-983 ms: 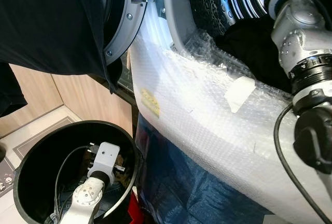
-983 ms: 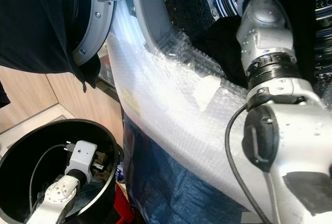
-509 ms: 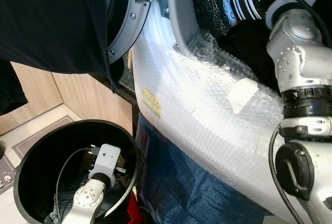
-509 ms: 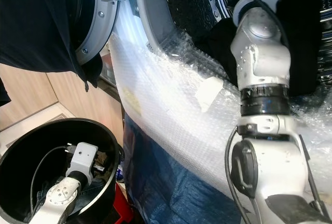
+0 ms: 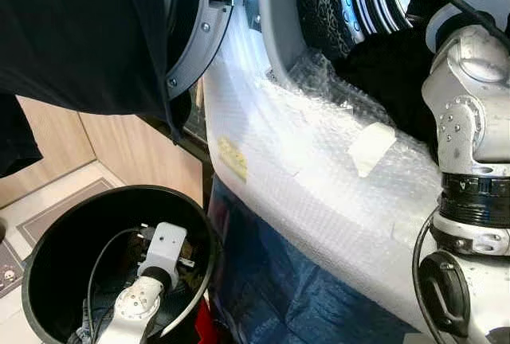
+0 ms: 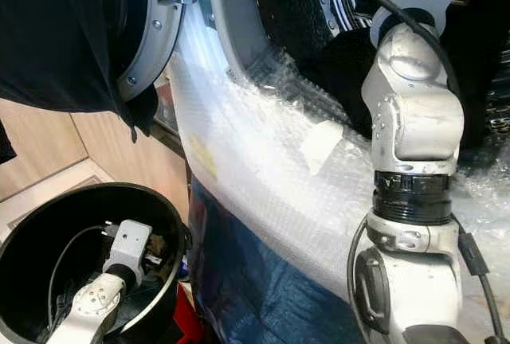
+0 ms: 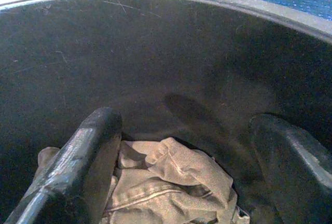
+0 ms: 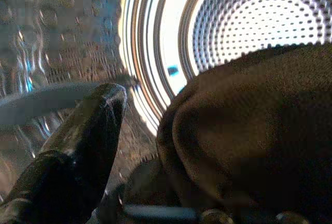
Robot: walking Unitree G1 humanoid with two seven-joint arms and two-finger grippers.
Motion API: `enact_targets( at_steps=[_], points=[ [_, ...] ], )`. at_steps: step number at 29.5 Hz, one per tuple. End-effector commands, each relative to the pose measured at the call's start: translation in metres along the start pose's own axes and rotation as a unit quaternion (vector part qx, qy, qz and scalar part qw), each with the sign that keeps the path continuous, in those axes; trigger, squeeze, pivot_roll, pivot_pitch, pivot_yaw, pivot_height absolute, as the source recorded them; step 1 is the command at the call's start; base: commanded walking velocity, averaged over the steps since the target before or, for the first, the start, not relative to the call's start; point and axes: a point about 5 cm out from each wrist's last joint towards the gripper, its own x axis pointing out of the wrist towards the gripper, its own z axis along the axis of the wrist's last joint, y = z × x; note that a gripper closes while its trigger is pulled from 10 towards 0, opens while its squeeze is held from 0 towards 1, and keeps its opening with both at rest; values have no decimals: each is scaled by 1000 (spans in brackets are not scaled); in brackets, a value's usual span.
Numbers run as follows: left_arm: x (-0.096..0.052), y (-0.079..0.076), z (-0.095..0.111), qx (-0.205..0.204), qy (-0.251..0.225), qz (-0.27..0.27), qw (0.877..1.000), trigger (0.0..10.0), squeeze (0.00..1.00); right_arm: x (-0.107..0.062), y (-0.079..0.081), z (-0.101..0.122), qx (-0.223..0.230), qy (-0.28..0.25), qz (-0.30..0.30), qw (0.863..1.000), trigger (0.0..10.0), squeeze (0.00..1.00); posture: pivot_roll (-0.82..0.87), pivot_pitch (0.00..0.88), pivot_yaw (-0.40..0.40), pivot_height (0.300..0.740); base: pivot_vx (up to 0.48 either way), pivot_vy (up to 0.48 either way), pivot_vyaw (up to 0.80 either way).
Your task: Clothes washing
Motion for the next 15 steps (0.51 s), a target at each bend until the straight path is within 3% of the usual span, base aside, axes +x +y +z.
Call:
enact_targets(
  at_steps=[1,7,9,10,11,12,15],
  points=[
    [-1,-10,-5,10,12,-21,1000,10000,0,0,-7,6,-3,-7,-8,1000,10000,1000,99,40,-124,740,0,0,0],
    [0,-8,-4,11,10,-20,1000,10000,0,-1,-13,10,31,1,-5,1000,10000,1000,92,48,-123,740,0,0,0],
    [1,-8,-4,9,11,-19,1000,10000,0,1,-22,2,-33,2,-36,999,10000,1000,93,49,-123,740,0,0,0],
    [1,-8,-4,9,11,-20,1000,10000,0,3,-34,5,-59,-23,-86,994,10000,1000,88,57,-123,740,0,0,0],
    [1,-8,-4,9,11,-20,1000,10000,0,3,-34,5,-59,-23,-86,994,10000,1000,88,57,-123,740,0,0,0],
    [1,-8,-4,10,11,-21,1000,10000,0,5,-49,14,-68,-65,-143,985,10000,1000,91,60,-123,740,0,0,0],
    [1,-7,-4,10,11,-18,1000,10000,0,1,-53,38,-32,-127,-173,976,9922,1000,91,64,-124,740,0,0,0]
  ],
)
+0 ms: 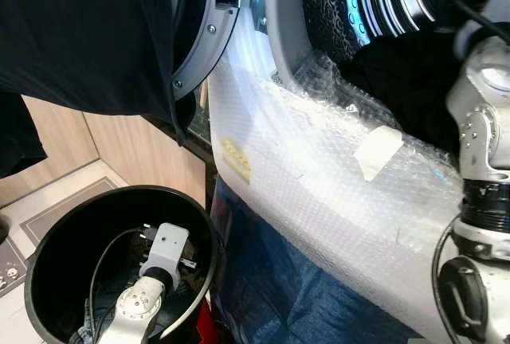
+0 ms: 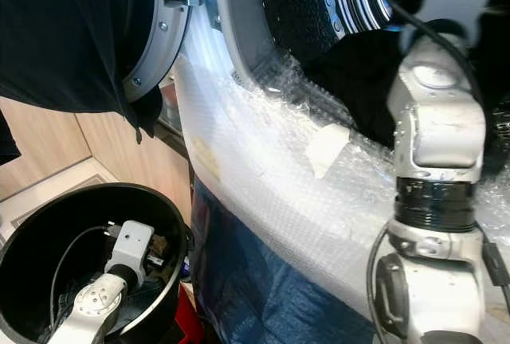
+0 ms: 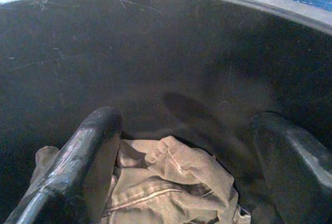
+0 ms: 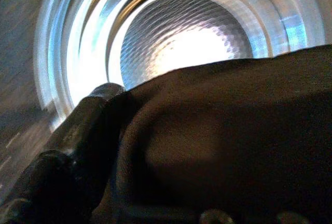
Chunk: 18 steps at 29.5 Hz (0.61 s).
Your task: Clothes washing
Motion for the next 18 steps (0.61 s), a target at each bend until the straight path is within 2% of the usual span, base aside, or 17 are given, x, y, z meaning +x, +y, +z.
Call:
enact_targets(
  at_steps=[1,4,6,7,9,12,15,18],
  points=[
    [0,-5,-3,7,8,-9,1000,10000,0,0,-1,26,21,-56,0,998,10000,1000,94,69,-124,740,0,0,0],
    [0,-3,-3,7,8,-7,1000,10000,0,-6,21,26,30,-40,78,996,10000,1000,94,70,-123,740,0,0,0],
    [0,-3,-3,7,8,-7,1000,10000,0,-6,21,25,29,-41,78,996,10000,1000,94,70,-123,740,0,0,0],
    [0,-3,-2,6,8,-7,1000,10000,0,-14,35,12,61,12,117,991,10000,0,96,83,-119,740,0,0,0],
    [1,-3,-2,6,9,-7,1000,10000,0,-29,54,-5,111,92,175,974,10000,0,93,84,-118,740,0,0,0],
    [1,-3,-2,5,10,-8,1000,10000,0,-35,57,-13,181,155,184,954,10000,0,90,88,-116,740,0,0,0],
    [2,-4,-2,6,11,-13,1000,10000,0,-33,47,-15,139,143,173,964,10000,0,82,91,-111,740,0,0,0],
    [2,-4,-1,4,11,-13,1000,10000,0,-32,35,-20,134,161,170,963,10000,0,82,95,-114,740,0,0,0]
  ],
)
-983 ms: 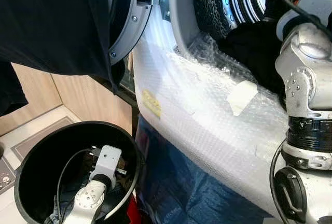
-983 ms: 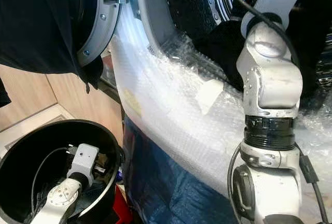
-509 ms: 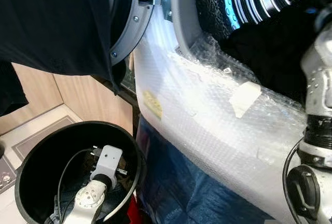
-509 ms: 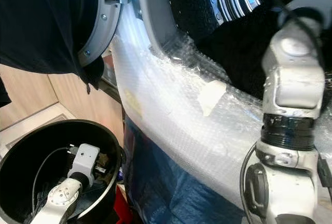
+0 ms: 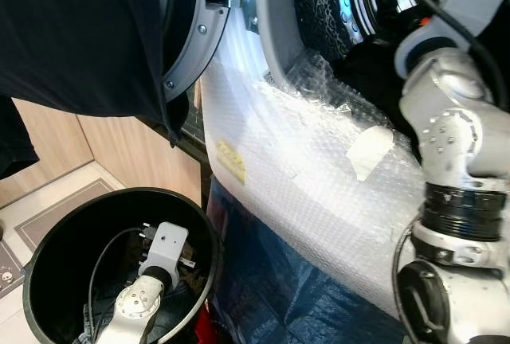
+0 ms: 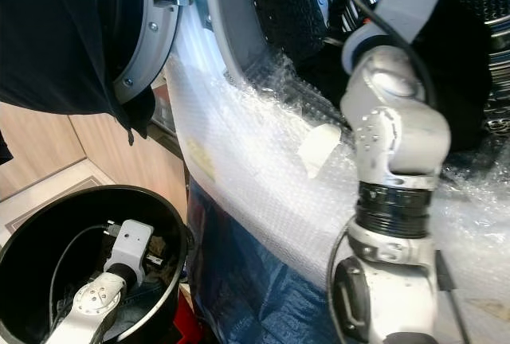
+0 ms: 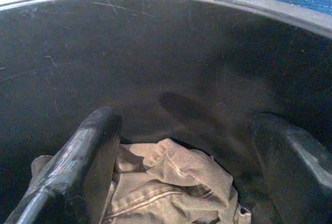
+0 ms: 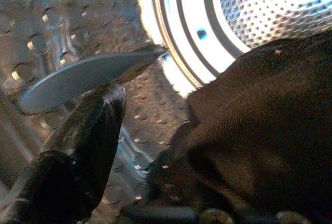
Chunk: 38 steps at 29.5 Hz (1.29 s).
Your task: Clothes washing
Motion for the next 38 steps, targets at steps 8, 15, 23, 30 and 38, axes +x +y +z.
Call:
enact_targets(
  at_steps=[8,15,23,30,38],
  points=[
    [2,-10,-2,2,12,-18,1000,10000,0,-14,-16,17,17,5,-22,1000,10000,0,61,99,-112,740,0,0,0],
    [5,-14,1,2,9,-27,1000,10000,0,-33,4,5,9,51,64,997,10000,0,45,107,-111,740,0,0,0],
    [5,-17,-1,-1,11,-32,999,10000,0,-59,6,20,24,36,165,985,10000,0,36,113,-112,740,0,0,0],
    [5,-16,-1,-1,11,-32,999,10000,0,-68,-27,7,-45,73,167,982,10000,0,30,115,-113,740,0,0,0],
    [6,-15,0,0,10,-32,999,10000,0,-71,-48,-5,-98,103,143,979,10000,0,30,112,-109,740,0,0,0]
  ],
)
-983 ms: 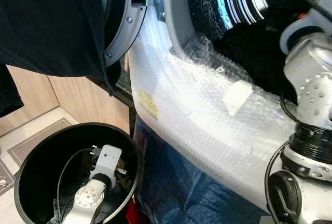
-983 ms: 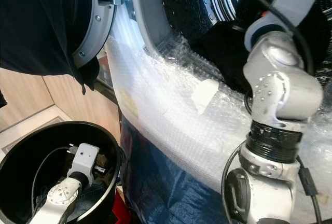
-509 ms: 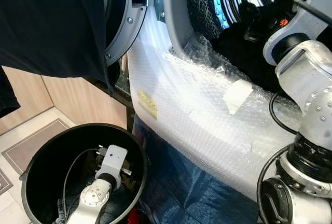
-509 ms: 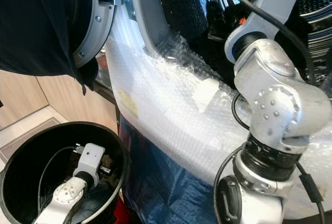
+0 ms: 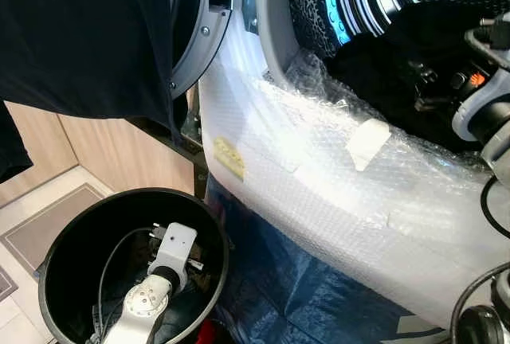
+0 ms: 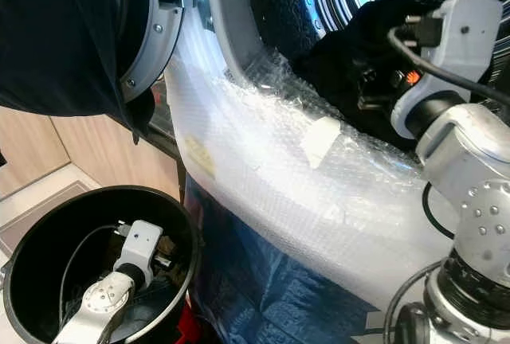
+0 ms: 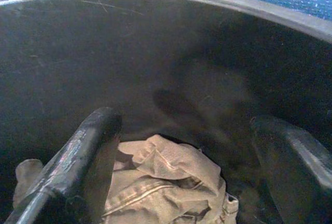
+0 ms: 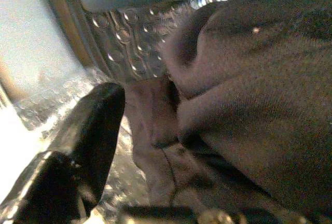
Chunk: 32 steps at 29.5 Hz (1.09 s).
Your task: Clothes washing
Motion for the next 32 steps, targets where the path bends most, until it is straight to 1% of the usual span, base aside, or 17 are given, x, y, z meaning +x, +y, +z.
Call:
enact_targets(
  at_steps=[1,4,5,9,10,13,16,17,18,23,24,26,28,31,32],
  points=[
    [1,-3,-1,5,5,-7,1000,10000,0,-6,-2,0,-21,3,-3,1000,10000,0,33,111,-109,740,0,0,0],
    [1,-3,0,5,4,-7,1000,10000,0,-8,-3,-1,-31,6,4,999,10000,0,33,111,-109,740,0,0,0],
    [2,-2,0,5,4,-7,1000,10000,0,-10,-3,-1,-56,6,18,998,10000,0,33,109,-107,740,0,0,0],
    [2,-2,1,5,3,-8,1000,10000,0,-15,-2,0,-83,7,40,996,10000,0,34,109,-107,740,0,0,0],
    [2,-2,1,5,3,-8,1000,10000,0,-18,-1,0,-97,6,53,994,10000,0,29,109,-106,740,0,0,0],
    [2,-2,1,5,3,-8,1000,10000,0,-25,4,-1,-137,-2,90,987,10000,0,30,109,-106,740,0,0,0],
    [2,-2,1,5,3,-9,1000,10000,0,-31,9,-1,-154,-13,125,980,10000,0,32,109,-107,740,0,0,0],
    [2,-2,1,5,2,-8,1000,10000,0,-33,11,-1,-167,-14,138,976,10000,0,32,109,-107,740,0,0,0],
    [2,-2,1,5,3,-8,1000,10000,0,-37,15,-1,-199,-17,161,966,10000,0,32,109,-107,740,0,0,0],
    [2,-2,1,5,3,-8,1000,10000,0,-44,17,-3,-220,-22,194,956,10000,0,32,105,-108,740,0,0,0],
    [3,-2,1,4,2,-8,1000,10000,0,-48,18,-3,-226,-28,213,950,10000,0,32,105,-108,740,0,0,0],
    [3,-2,2,4,2,-8,1000,10000,0,-49,19,-3,-235,-29,221,946,10000,0,32,105,-108,740,0,0,0],
    [3,-2,2,4,1,-8,1000,10000,0,-42,12,3,-231,-40,187,954,10000,0,31,102,-105,740,0,0,0],
    [3,-2,2,5,1,-8,1000,10000,0,-41,9,4,-241,-41,182,952,10000,0,37,101,-106,740,0,0,0],
    [3,-2,3,4,0,-8,1000,10000,0,-37,7,5,-237,-47,168,956,10000,0,38,97,-106,740,0,0,0]
  ],
)
